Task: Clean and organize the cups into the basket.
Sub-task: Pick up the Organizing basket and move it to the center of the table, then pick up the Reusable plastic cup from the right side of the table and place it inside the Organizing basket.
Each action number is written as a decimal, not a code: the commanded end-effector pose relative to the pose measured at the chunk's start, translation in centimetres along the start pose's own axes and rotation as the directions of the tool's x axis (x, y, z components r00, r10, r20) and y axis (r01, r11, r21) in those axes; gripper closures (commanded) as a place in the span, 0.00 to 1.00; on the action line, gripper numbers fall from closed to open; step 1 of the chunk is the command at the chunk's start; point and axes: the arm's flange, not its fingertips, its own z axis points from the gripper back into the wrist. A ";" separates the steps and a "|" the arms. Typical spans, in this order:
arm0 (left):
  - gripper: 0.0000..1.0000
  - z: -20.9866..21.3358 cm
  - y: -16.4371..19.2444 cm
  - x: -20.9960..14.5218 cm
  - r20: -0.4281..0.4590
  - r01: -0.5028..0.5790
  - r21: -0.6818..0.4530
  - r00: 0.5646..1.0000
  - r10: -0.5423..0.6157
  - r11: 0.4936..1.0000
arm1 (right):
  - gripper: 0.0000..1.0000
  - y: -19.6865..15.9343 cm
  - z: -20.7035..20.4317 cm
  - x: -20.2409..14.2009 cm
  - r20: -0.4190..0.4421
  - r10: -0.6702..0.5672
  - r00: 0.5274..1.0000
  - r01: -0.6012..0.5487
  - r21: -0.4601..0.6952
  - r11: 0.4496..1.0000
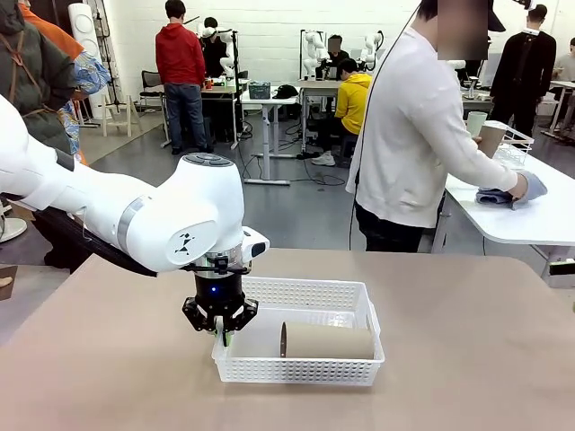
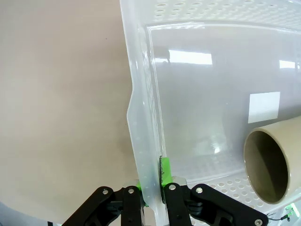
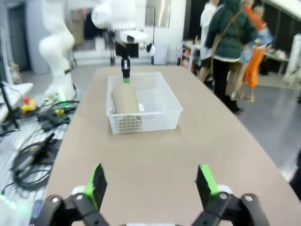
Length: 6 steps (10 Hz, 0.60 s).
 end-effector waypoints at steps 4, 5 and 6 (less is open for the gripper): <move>1.00 0.1 -0.2 -0.2 0.005 -0.002 0.002 1.000 0.002 1.000 | 0.00 -0.4 0.7 -1.0 0.024 -0.014 1.000 0.014 0.005 1.000; 1.00 0.1 -0.2 -0.2 0.005 -0.002 0.002 1.000 0.002 1.000 | 0.00 -0.4 0.7 -1.0 0.024 -0.014 1.000 0.014 0.005 1.000; 1.00 0.1 -0.2 -0.2 0.005 -0.002 0.002 1.000 0.002 1.000 | 0.00 -0.4 0.7 -1.0 0.024 -0.014 1.000 0.014 0.005 1.000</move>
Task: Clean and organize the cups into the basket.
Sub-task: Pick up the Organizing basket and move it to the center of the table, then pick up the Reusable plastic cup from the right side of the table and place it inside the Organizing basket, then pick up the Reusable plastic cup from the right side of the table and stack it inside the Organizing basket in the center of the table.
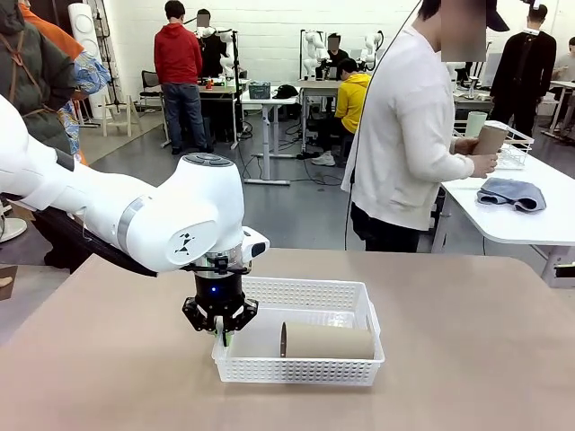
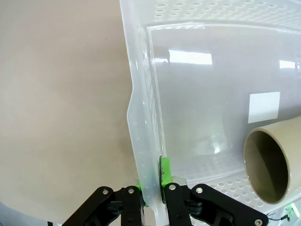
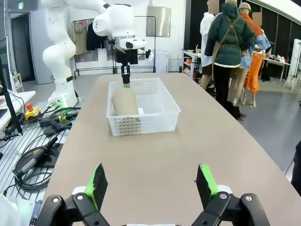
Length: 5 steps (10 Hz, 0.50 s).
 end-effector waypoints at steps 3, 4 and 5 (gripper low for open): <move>1.00 0.1 -0.2 -0.1 0.005 -0.002 0.002 1.000 0.002 1.000 | 0.00 0.4 -0.2 0.1 -0.010 0.001 1.000 -0.001 -0.007 1.000; 1.00 0.1 -0.2 -0.1 0.005 -0.002 0.002 1.000 0.002 1.000 | 0.00 0.4 -0.2 0.1 -0.010 0.001 1.000 -0.001 -0.007 1.000; 1.00 0.1 -0.2 -0.1 0.005 -0.002 0.002 1.000 0.002 1.000 | 0.00 0.4 -0.2 0.1 -0.010 0.001 1.000 -0.001 -0.007 1.000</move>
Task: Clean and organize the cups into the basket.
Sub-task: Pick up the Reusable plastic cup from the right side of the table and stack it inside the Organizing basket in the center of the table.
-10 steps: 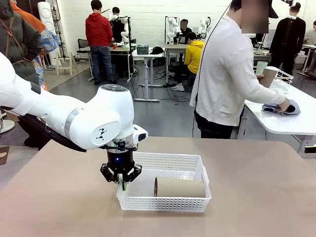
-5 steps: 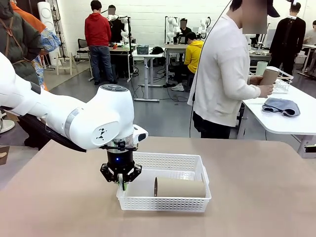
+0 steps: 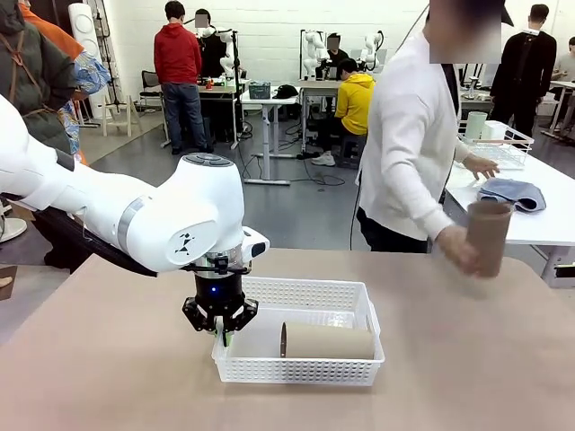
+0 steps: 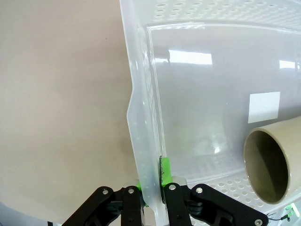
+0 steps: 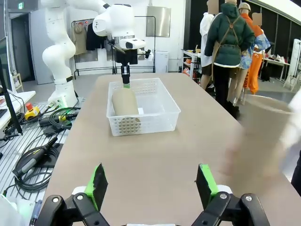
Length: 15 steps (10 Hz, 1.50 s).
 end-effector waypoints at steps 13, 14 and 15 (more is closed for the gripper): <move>1.00 0.1 -0.2 -0.1 0.005 -0.002 0.002 1.000 0.002 1.000 | 0.00 0.0 0.0 0.0 0.000 0.000 1.000 0.000 0.001 1.000; 1.00 0.1 -0.2 -0.1 0.005 -0.002 0.002 1.000 0.002 1.000 | 0.00 -0.7 -1.3 -1.3 -0.065 0.004 0.998 -0.001 0.047 0.999; 1.00 0.1 -0.2 -0.1 0.005 -0.002 0.002 1.000 0.002 1.000 | 0.00 -1.1 -1.7 -2.8 -0.127 0.032 0.991 -0.026 0.049 0.998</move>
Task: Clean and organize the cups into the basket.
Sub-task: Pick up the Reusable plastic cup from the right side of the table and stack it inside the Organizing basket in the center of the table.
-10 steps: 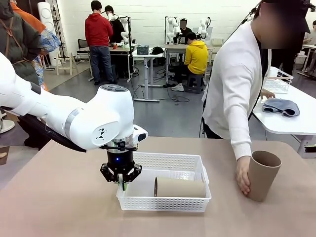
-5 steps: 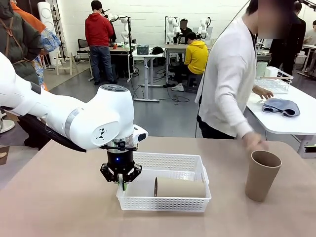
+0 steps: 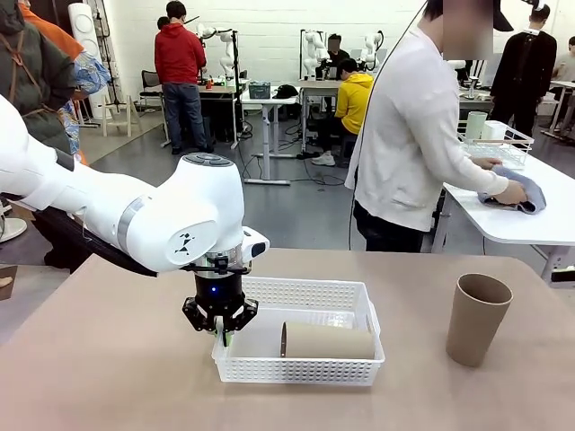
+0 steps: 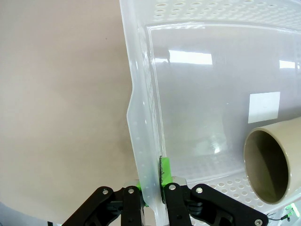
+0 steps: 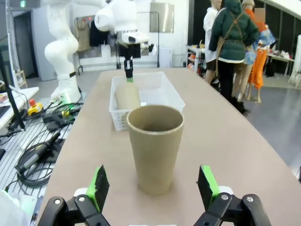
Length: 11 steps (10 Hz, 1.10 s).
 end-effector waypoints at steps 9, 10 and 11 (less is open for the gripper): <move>1.00 0.1 -0.2 -0.1 0.005 -0.002 0.002 1.000 0.002 1.000 | 0.00 -2.6 -5.6 -7.5 -0.067 0.055 0.996 -0.043 0.166 0.985; 1.00 0.1 -0.2 -0.1 0.005 -0.002 0.002 1.000 0.002 1.000 | 0.00 -2.9 -6.9 -7.8 -0.079 0.047 0.996 -0.032 0.186 0.982; 1.00 0.1 -0.2 -0.1 0.005 -0.002 0.002 1.000 0.002 1.000 | 0.00 -3.0 -8.3 -8.1 -0.090 0.037 0.995 -0.017 0.210 0.978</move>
